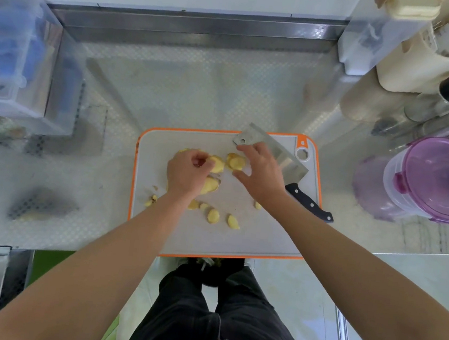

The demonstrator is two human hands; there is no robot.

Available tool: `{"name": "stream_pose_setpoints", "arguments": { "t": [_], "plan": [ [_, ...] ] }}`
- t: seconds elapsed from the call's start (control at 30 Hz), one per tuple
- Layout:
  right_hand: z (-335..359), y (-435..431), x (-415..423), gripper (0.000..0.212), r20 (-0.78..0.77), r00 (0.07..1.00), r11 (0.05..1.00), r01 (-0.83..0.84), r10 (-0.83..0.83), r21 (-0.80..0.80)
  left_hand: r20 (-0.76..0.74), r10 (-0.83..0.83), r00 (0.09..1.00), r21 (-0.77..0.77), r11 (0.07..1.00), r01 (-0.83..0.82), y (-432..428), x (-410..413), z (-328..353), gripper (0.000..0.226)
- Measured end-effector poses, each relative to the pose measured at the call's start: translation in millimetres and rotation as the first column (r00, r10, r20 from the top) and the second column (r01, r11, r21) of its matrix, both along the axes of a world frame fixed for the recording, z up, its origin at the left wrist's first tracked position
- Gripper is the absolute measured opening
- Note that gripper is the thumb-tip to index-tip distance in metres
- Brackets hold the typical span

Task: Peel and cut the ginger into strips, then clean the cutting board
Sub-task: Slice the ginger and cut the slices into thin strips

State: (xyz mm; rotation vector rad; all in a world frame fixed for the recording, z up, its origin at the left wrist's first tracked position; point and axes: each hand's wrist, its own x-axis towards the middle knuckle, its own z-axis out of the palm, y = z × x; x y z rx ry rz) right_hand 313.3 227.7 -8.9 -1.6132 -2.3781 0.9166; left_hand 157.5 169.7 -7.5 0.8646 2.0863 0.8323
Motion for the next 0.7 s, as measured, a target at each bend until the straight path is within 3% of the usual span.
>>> {"name": "stream_pose_setpoints", "arguments": {
  "t": [0.1, 0.33, 0.47, 0.6, 0.7],
  "plan": [
    [-4.5, 4.8, -7.0, 0.043, 0.214, 0.962, 0.983, -0.179, 0.169, 0.027, -0.094, -0.043, 0.995, -0.037, 0.999, 0.040, 6.9, -3.1, -1.3, 0.018],
    [-4.6, 13.7, -9.0, 0.027, 0.314, 0.936, 0.964, -0.216, 0.159, 0.157, -0.216, -0.143, 0.966, -0.023, 0.990, 0.142, 27.5, -1.9, -4.6, 0.022],
    [-8.6, 7.3, -8.1, 0.040, 0.232, 0.965, 0.970, -0.169, 0.126, 0.176, -0.291, -0.181, 0.939, -0.007, 0.982, 0.187, 36.3, -3.4, -8.6, 0.021],
    [-11.8, 4.1, -9.9, 0.021, 0.134, 0.985, 0.968, -0.136, 0.109, 0.213, -0.353, -0.281, 0.892, 0.005, 0.953, 0.302, 33.9, -4.3, -11.8, 0.033],
    [-4.8, 5.4, -10.3, 0.028, 0.137, 0.984, 0.971, -0.138, 0.112, 0.196, -0.416, -0.296, 0.860, 0.068, 0.933, 0.354, 24.9, -9.4, -8.7, 0.040]
  ]
}}
